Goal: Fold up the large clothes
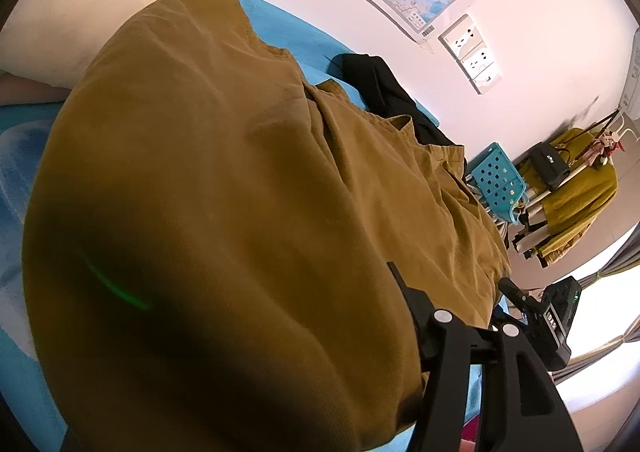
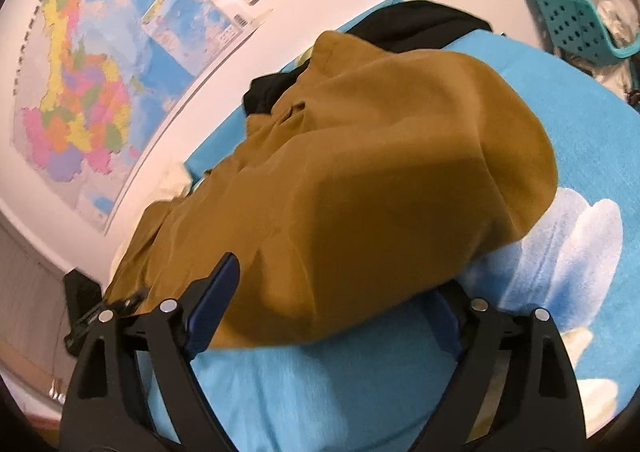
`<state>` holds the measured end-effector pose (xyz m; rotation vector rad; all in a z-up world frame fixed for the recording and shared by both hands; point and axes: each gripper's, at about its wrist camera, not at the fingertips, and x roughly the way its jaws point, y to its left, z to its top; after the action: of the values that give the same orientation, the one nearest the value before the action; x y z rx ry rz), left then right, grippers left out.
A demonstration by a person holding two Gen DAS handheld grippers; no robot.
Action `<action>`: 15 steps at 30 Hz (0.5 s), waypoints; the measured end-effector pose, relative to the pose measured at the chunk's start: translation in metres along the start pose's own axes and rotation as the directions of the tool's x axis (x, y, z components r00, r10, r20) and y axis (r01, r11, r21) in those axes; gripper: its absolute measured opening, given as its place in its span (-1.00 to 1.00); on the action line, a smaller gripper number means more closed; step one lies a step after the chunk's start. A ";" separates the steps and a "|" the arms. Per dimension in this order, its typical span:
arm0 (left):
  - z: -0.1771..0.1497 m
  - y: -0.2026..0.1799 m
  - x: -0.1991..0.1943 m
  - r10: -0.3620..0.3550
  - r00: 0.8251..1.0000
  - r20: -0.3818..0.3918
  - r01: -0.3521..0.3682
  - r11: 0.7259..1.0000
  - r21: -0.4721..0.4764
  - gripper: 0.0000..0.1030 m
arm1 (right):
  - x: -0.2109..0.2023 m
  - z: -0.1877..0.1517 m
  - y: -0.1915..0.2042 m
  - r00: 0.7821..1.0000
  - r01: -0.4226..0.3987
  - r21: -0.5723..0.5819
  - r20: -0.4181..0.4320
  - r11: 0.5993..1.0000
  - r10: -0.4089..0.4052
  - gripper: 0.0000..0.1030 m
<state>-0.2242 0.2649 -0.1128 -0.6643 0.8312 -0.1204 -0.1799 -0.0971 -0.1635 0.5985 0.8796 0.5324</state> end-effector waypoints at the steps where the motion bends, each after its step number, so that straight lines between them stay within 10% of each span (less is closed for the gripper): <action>1: 0.000 0.000 0.000 -0.003 1.000 0.000 0.003 1.000 0.003 0.15 | 0.001 0.001 0.000 1.000 0.000 0.002 0.001 1.000 0.000 0.75; 7: -0.001 -0.001 0.002 -0.005 1.000 -0.001 0.005 1.000 0.017 0.19 | -0.008 0.012 0.011 0.989 -0.098 -0.023 0.106 0.995 0.099 0.58; 15: 0.003 -0.007 0.007 -0.004 1.000 -0.005 0.004 1.000 0.026 0.44 | 0.027 0.015 0.009 0.999 -0.040 -0.004 0.016 0.999 0.040 0.58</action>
<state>-0.2166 0.2585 -0.1116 -0.6414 0.8317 -0.1362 -0.1545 -0.0769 -0.1646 0.6177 0.8530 0.5646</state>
